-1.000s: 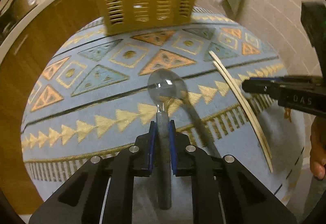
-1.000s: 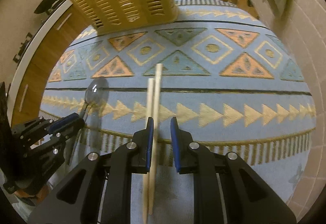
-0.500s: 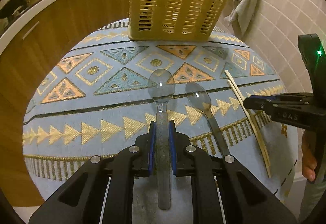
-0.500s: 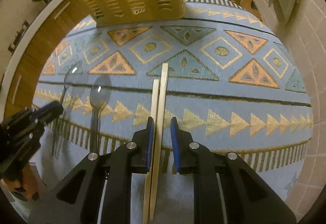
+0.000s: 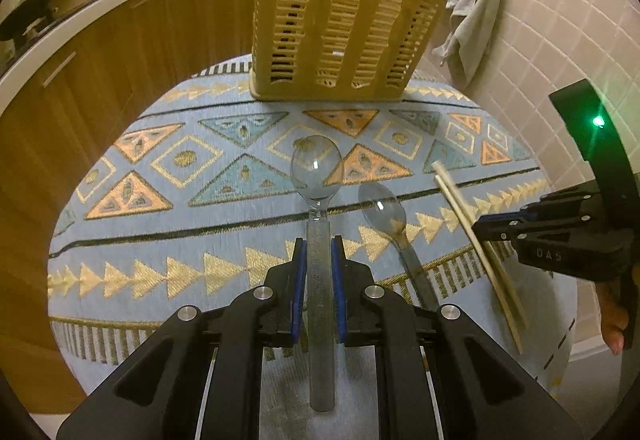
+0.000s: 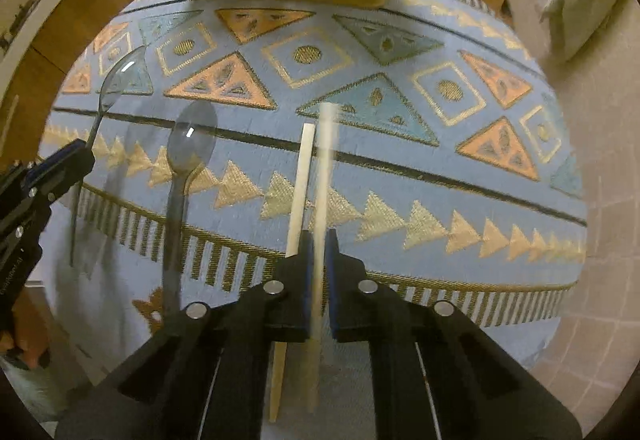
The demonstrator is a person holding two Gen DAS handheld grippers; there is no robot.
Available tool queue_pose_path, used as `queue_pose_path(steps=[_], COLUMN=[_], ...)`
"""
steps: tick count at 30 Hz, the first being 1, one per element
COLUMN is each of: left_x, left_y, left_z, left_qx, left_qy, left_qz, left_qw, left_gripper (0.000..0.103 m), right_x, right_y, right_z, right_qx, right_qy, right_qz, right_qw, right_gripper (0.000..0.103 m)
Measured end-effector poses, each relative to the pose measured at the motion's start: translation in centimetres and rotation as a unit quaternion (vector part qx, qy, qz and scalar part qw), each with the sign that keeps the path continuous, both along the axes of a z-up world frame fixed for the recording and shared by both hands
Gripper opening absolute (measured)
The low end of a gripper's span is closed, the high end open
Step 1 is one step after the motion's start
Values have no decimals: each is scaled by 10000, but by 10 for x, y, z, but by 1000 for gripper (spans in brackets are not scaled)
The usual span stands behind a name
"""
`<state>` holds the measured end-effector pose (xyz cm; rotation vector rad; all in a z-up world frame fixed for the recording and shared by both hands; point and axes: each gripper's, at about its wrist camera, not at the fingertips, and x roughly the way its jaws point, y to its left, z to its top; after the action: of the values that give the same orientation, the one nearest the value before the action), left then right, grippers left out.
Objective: Organize utensils
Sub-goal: 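Lift and carry the clear spoon and chopsticks over the yellow holder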
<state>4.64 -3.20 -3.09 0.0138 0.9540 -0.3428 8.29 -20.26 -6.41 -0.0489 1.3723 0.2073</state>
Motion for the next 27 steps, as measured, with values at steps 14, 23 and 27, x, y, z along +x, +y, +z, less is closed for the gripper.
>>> queue_pose_path(steps=[14, 23, 27], left_x=[-2, 22, 47], left_y=[25, 40, 38], left_z=[77, 167, 187], left_qx=[-1009, -1764, -2099], left_qy=[-1314, -3079, -3518], left_qz=[327, 679, 820], left_qw=[9856, 9325, 9086], left_gripper=[10, 10, 11], right_x=[-29, -21, -2], right_y=[-11, -30, -44], right_z=[101, 197, 212], right_qx=[617, 764, 1082], right_qy=[-2263, -4289, -4811], right_qz=[-174, -859, -1139], right_qw=[9719, 8960, 8625], right_gripper=[4, 4, 4])
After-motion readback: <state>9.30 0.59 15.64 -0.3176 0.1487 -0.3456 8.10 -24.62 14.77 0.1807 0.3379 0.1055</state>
